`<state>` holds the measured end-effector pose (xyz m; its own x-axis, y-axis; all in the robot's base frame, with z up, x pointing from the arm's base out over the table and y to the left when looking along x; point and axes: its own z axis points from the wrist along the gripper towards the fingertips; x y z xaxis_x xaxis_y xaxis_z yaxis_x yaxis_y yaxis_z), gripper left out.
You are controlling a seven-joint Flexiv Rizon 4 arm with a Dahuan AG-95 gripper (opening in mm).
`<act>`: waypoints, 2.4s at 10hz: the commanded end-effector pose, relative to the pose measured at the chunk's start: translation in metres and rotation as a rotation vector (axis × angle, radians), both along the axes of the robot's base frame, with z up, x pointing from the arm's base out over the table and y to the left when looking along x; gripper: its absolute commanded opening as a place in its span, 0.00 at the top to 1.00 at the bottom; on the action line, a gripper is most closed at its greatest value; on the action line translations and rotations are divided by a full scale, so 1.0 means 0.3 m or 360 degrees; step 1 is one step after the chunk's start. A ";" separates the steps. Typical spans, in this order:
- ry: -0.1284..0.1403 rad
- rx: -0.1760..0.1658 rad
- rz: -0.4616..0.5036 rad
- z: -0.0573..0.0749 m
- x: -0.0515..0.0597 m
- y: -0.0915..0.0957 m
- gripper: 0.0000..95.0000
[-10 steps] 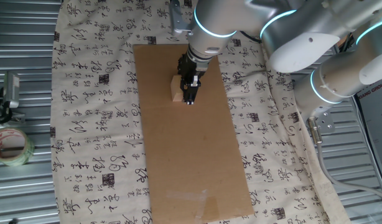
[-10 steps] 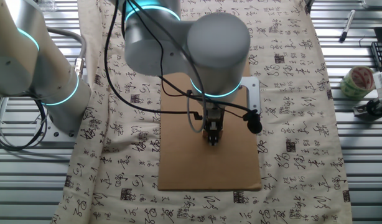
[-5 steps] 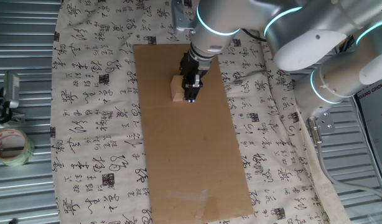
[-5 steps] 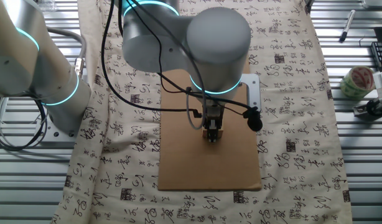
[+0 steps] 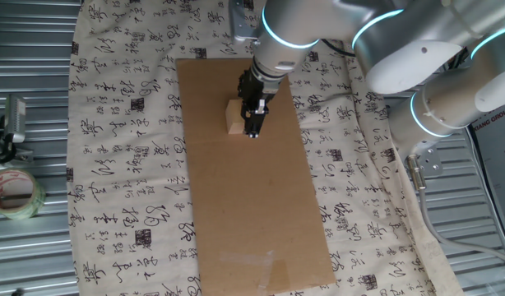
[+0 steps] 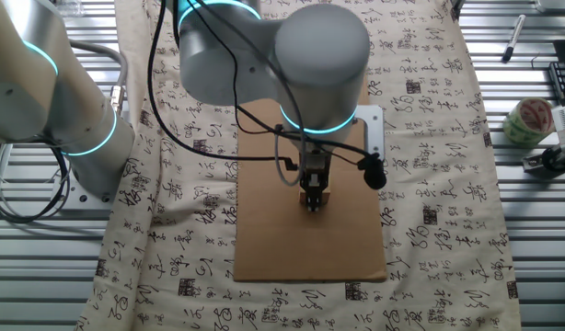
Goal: Hold a small block with the gripper and sweep it from left to right on the table
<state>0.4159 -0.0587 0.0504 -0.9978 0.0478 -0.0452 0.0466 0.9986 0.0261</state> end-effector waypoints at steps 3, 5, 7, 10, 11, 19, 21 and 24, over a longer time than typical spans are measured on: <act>0.0001 -0.0018 0.0010 0.020 -0.006 0.002 0.00; 0.0012 -0.0029 0.0006 0.054 -0.020 0.017 0.00; 0.0012 -0.0020 0.0006 0.060 -0.023 0.009 0.00; 0.0022 -0.0017 -0.0013 0.061 -0.024 0.009 0.20; 0.0036 -0.0016 -0.0016 0.061 -0.024 0.009 0.20; 0.0038 0.0210 -0.0107 0.061 -0.024 0.009 0.20; 0.0043 0.0186 -0.0089 0.061 -0.024 0.009 0.20; 0.0038 -0.0047 0.0006 0.061 -0.024 0.009 0.20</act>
<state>0.4091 -0.0562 0.0693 -0.9957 0.0923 -0.0068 0.0898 0.9812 0.1710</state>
